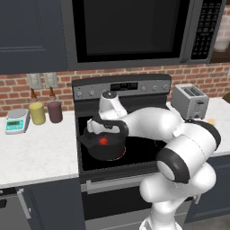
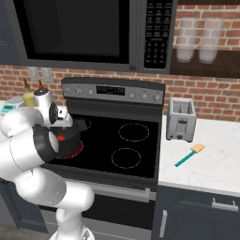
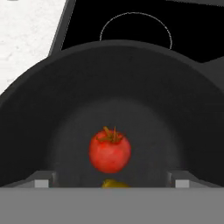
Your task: Put the lemon and tomato in the pot. Retrieve the spatula and lightly stir the vegetables in the pot.
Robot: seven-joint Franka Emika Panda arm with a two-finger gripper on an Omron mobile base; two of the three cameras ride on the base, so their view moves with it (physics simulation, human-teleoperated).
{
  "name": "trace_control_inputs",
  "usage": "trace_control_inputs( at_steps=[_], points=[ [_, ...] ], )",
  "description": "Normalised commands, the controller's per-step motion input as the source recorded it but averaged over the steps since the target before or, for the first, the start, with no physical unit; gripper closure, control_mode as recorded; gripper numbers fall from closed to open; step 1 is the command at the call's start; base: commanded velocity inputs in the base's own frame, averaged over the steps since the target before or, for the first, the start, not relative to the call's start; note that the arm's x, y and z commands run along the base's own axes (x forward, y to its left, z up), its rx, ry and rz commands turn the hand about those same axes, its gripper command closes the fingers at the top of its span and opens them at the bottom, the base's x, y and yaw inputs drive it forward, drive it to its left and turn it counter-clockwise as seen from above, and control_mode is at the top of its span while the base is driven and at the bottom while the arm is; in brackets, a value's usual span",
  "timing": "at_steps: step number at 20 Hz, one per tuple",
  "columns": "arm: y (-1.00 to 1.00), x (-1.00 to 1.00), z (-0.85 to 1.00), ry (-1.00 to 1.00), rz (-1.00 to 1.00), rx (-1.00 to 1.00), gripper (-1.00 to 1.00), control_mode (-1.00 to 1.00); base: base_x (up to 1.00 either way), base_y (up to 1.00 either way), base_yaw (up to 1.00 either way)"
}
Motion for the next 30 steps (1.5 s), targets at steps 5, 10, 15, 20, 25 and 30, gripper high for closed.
trace_control_inputs(
  at_steps=[5, 10, 15, 20, 25, 30],
  points=[
    [-0.25, -0.23, 0.83, -0.08, -0.04, 0.01, -1.0, -1.0, 0.0, 0.0, 0.0],
    [-0.86, -0.69, 0.87, -0.02, -0.14, 0.07, -1.0, -1.0, 0.0, 0.0, 0.0],
    [-1.0, -0.5, 0.38, 0.0, -0.25, 0.08, -1.0, -1.0, 0.0, 0.0, 0.0],
    [-1.0, -0.15, 0.0, 0.05, -0.28, 0.05, -1.0, -1.0, 0.0, 0.0, 0.0],
    [-1.0, -0.01, -0.04, 0.02, -0.29, 0.01, -1.0, -1.0, 0.0, 0.0, 0.0],
    [-1.0, 0.02, -0.02, 0.0, -0.25, 0.0, -1.0, -1.0, 0.0, 0.0, 0.0]
  ],
)
